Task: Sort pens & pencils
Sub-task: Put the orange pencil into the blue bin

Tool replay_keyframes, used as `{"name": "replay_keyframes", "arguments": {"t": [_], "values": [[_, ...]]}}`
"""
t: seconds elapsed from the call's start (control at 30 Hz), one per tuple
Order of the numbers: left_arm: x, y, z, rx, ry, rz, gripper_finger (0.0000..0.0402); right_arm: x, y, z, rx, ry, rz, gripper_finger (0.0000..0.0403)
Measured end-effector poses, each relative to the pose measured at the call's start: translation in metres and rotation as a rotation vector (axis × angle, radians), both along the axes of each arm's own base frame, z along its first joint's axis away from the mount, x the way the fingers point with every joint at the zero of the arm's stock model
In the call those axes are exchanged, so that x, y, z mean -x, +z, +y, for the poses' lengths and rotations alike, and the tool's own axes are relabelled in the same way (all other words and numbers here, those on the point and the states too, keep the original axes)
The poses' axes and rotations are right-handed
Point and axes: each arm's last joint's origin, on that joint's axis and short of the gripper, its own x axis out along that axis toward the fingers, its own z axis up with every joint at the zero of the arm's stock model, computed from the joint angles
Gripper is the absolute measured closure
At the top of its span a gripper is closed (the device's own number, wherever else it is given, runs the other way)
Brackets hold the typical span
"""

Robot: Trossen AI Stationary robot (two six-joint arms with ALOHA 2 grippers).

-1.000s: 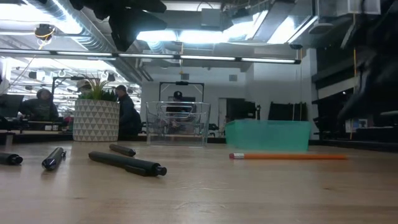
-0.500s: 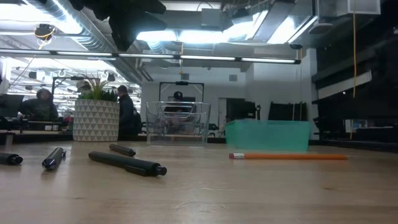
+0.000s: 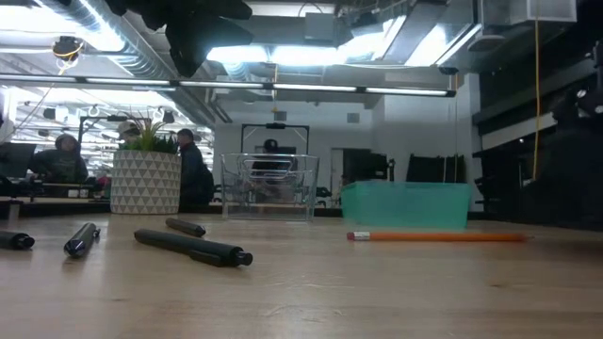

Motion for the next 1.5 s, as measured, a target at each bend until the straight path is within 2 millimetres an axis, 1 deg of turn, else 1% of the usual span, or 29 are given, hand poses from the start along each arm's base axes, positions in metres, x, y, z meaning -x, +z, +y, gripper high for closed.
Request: {"name": "replay_keyframes", "arguments": {"t": [0.37,0.67,0.83,1.03,1.5], "values": [[0.000,0.000,0.000,0.000,0.000,0.000,0.0276,0.001,-0.010,-0.001,-0.007,-0.010,0.032,0.0403],[0.000,0.000,0.000,0.001,0.000,-0.002,0.0276,0.001,-0.018,-0.001,0.018,-0.008,0.024,0.0402],[0.000,0.000,0.000,0.008,0.003,-0.002,0.0276,0.001,-0.019,-0.002,0.018,-0.009,0.028,0.0402],[0.000,0.000,0.000,0.009,0.003,-0.002,0.0276,0.001,-0.019,-0.002,-0.044,-0.037,-0.023,0.0402],[0.000,0.000,0.000,0.010,0.003,-0.002,0.0276,0.001,-0.020,-0.004,-0.083,-0.062,0.001,0.0402]]}}
